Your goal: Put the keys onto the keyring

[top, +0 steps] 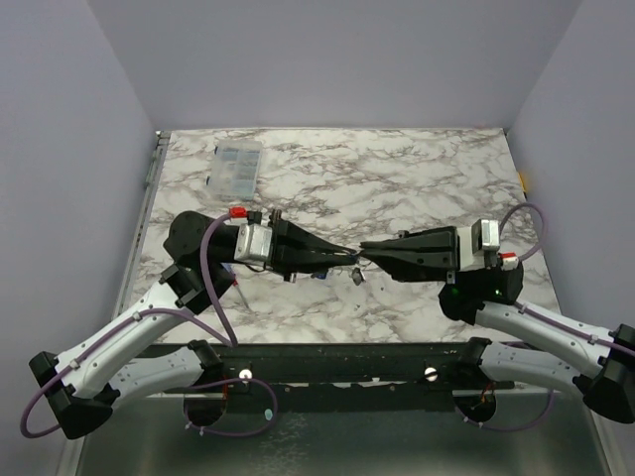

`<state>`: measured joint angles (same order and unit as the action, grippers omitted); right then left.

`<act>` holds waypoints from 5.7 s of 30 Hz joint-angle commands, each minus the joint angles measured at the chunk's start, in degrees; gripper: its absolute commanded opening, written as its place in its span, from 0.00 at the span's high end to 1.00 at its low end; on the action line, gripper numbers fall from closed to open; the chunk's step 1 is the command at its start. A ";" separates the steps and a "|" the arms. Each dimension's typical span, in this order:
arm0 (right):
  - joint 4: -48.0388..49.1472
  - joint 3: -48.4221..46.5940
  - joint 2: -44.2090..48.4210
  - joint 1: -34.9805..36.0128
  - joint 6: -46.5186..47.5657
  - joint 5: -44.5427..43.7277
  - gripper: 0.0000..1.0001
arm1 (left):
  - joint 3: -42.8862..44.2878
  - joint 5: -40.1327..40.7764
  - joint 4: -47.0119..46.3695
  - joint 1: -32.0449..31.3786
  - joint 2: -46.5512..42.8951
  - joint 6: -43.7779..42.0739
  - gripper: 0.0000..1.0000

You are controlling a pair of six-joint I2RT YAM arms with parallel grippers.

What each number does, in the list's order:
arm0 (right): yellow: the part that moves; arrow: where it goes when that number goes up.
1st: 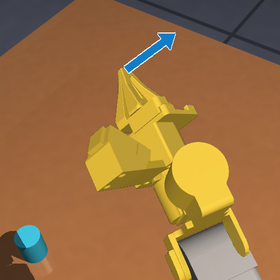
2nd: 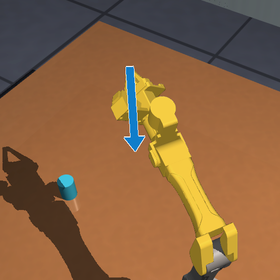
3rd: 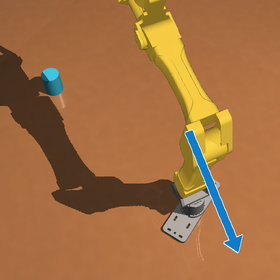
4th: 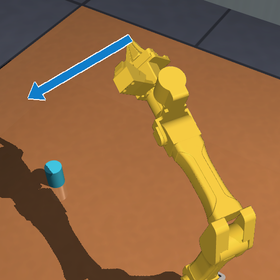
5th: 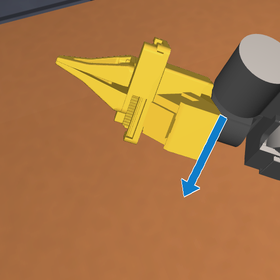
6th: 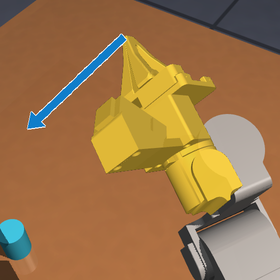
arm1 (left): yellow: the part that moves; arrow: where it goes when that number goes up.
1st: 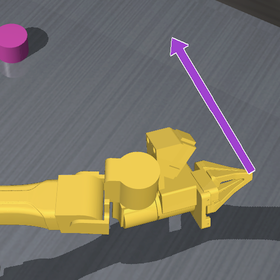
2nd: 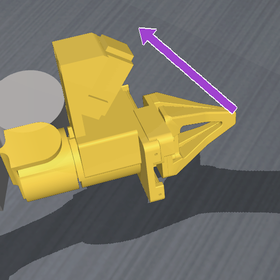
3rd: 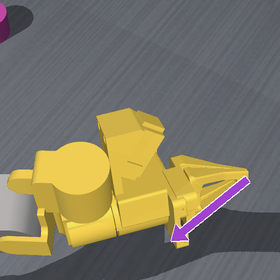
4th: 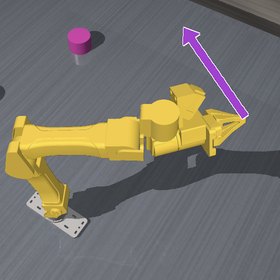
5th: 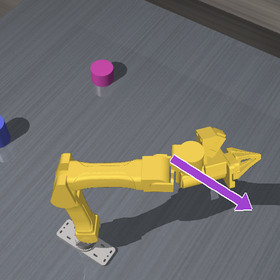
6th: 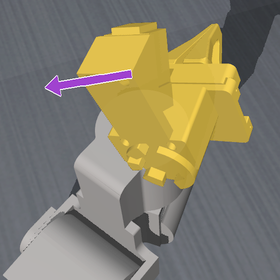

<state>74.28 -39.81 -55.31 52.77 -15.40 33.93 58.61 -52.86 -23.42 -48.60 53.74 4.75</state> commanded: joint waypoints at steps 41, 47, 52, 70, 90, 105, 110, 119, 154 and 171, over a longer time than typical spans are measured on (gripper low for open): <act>-88.69 -27.01 4.82 -0.13 11.18 -19.27 0.00 | -8.42 32.58 4.91 0.25 -3.33 13.78 1.00; -86.30 -26.49 2.92 -0.12 12.18 -19.57 0.00 | -9.08 32.55 3.69 0.26 -3.91 16.52 1.00; -81.36 -24.56 3.50 -0.11 12.80 -21.37 0.05 | -9.89 31.74 2.73 0.22 -4.21 16.65 1.00; -66.97 -18.73 5.59 -0.12 14.28 -23.68 0.17 | -11.79 30.39 -0.28 0.25 -5.03 15.81 1.00; -66.08 -18.09 2.28 -0.10 13.49 -22.28 0.50 | -12.50 29.80 -2.24 0.18 -5.04 15.92 1.00; -66.11 -17.98 1.95 -0.08 12.80 -20.28 0.85 | -12.61 29.66 -2.77 0.17 -5.12 15.26 1.00; -64.20 -18.41 2.72 -0.08 10.89 -19.90 0.99 | -13.02 29.09 -2.77 0.22 -5.47 13.05 1.00; -61.82 -21.74 3.18 -0.11 1.31 -22.23 0.99 | -11.66 27.51 -2.08 0.18 -5.53 5.98 1.00; -61.03 -29.10 2.51 -0.13 -16.16 -22.00 0.99 | -11.87 29.24 -2.04 0.20 -3.33 1.67 0.71; -61.57 -31.23 -0.16 -0.13 -19.82 -17.09 1.00 | -12.45 27.17 -1.63 0.22 -3.89 3.57 0.50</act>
<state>6.39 -67.00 -55.22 52.40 -31.88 12.84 47.11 -23.57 -28.18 -48.49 49.08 6.90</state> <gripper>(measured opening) 0.286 0.390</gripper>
